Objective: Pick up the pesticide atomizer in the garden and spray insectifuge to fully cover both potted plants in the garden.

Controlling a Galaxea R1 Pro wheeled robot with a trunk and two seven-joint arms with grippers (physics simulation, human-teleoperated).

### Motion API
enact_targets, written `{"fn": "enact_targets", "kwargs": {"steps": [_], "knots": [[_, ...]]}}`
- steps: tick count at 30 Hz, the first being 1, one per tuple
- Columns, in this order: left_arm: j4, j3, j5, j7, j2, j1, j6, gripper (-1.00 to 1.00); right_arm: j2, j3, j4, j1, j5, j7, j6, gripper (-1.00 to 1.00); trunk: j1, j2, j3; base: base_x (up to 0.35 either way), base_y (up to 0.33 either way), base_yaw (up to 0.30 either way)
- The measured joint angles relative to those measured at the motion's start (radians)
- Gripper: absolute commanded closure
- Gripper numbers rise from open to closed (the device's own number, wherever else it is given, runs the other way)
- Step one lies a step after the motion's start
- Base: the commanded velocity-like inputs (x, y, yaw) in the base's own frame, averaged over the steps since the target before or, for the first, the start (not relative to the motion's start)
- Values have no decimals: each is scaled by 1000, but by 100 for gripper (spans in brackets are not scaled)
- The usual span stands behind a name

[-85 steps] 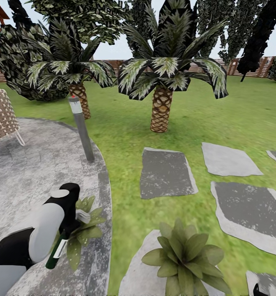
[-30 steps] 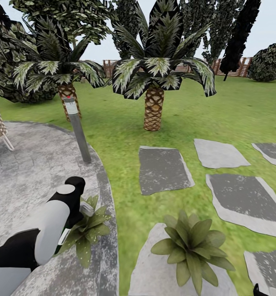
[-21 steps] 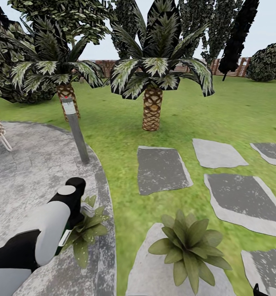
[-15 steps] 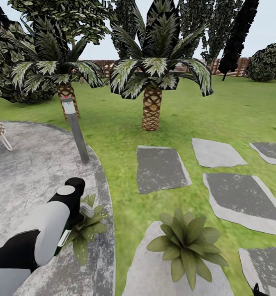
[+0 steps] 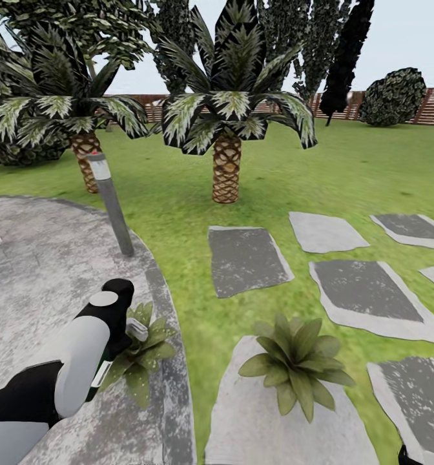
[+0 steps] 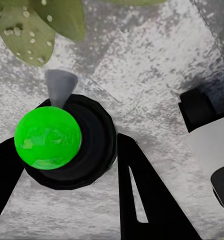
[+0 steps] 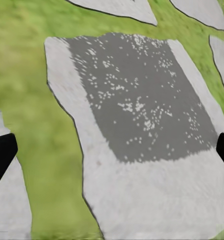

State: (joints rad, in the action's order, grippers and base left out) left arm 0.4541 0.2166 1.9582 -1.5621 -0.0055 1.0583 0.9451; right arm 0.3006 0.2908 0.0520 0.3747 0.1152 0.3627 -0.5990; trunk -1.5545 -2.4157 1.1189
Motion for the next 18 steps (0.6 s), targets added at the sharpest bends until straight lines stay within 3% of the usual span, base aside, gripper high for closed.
{"fn": "enact_targets", "kwargs": {"steps": [4,10,18], "knots": [[10,4,0,0,1,0,1,100,0,0,0,0,0,0,0,-100,0,0,0,-243,236,-280],[14,5,-2,0,4,0,6,100,0,0,-1,0,0,0,0,-100,0,0,0,-281,185,-38],[17,10,-2,0,6,0,9,100,-2,-2,-2,0,0,0,0,-100,0,0,0,-311,105,206]]}}
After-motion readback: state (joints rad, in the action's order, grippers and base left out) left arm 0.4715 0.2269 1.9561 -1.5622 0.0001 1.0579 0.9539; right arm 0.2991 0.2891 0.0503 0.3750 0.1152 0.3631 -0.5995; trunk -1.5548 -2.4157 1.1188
